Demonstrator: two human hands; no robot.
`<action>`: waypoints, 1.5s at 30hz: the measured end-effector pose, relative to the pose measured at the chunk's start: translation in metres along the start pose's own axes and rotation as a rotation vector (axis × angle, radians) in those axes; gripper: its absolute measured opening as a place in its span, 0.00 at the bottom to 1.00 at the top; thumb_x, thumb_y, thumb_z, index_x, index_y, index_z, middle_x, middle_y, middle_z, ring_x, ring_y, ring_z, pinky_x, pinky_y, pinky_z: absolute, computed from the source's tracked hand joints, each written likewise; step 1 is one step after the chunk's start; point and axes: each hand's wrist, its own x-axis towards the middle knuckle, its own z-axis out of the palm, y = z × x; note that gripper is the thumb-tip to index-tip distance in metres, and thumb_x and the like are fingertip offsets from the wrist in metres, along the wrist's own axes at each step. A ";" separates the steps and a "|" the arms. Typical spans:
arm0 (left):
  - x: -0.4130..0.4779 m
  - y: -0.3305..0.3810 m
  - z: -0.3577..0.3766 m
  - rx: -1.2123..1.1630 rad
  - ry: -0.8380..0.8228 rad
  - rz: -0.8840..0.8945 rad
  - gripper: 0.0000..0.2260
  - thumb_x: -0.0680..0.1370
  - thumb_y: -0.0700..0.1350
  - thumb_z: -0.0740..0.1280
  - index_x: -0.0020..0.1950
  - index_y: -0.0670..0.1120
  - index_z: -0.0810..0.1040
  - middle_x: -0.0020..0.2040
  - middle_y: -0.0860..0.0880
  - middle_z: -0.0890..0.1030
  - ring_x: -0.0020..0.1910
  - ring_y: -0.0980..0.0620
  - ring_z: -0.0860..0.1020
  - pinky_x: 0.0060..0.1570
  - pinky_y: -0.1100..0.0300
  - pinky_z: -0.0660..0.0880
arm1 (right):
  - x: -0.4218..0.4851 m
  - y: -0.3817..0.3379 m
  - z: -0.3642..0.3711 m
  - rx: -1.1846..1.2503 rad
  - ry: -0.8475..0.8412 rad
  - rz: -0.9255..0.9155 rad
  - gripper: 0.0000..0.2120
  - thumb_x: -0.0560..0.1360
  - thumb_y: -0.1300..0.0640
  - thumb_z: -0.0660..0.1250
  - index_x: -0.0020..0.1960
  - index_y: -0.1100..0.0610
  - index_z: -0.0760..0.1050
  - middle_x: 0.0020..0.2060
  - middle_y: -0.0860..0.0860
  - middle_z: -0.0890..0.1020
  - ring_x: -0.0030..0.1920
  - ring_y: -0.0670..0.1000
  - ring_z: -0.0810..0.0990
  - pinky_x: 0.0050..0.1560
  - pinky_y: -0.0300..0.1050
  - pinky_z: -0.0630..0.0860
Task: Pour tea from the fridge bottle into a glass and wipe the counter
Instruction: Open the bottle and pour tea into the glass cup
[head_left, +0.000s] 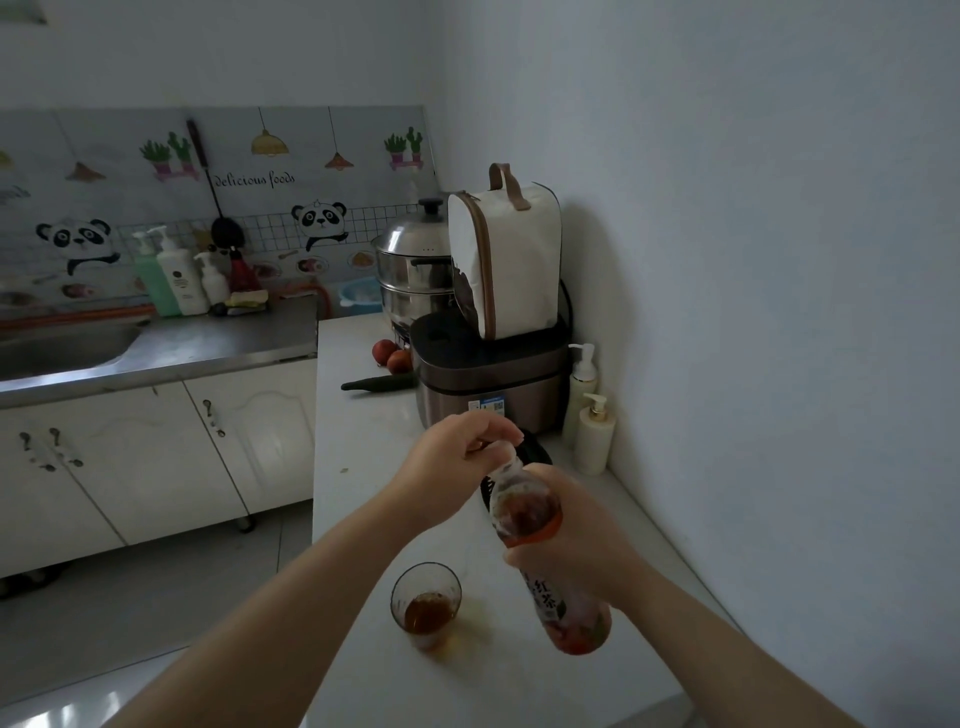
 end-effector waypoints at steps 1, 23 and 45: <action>0.000 0.000 0.000 -0.003 0.018 -0.009 0.08 0.78 0.41 0.64 0.53 0.52 0.77 0.46 0.60 0.77 0.46 0.66 0.75 0.42 0.72 0.72 | 0.001 0.000 0.000 -0.012 0.002 0.003 0.34 0.58 0.49 0.75 0.60 0.39 0.63 0.53 0.44 0.74 0.53 0.45 0.74 0.57 0.47 0.75; 0.010 0.003 -0.018 0.106 -0.023 -0.043 0.10 0.77 0.40 0.66 0.56 0.49 0.78 0.46 0.59 0.75 0.43 0.65 0.75 0.39 0.74 0.71 | 0.013 -0.013 0.001 0.056 -0.041 0.028 0.37 0.58 0.51 0.76 0.63 0.44 0.65 0.54 0.46 0.75 0.52 0.46 0.76 0.54 0.48 0.78; 0.010 0.004 -0.024 0.064 0.050 -0.065 0.17 0.77 0.40 0.66 0.65 0.49 0.72 0.54 0.56 0.74 0.54 0.59 0.73 0.52 0.67 0.70 | 0.012 -0.024 0.003 0.032 -0.027 0.041 0.35 0.58 0.52 0.76 0.62 0.44 0.66 0.54 0.47 0.76 0.52 0.48 0.77 0.55 0.51 0.77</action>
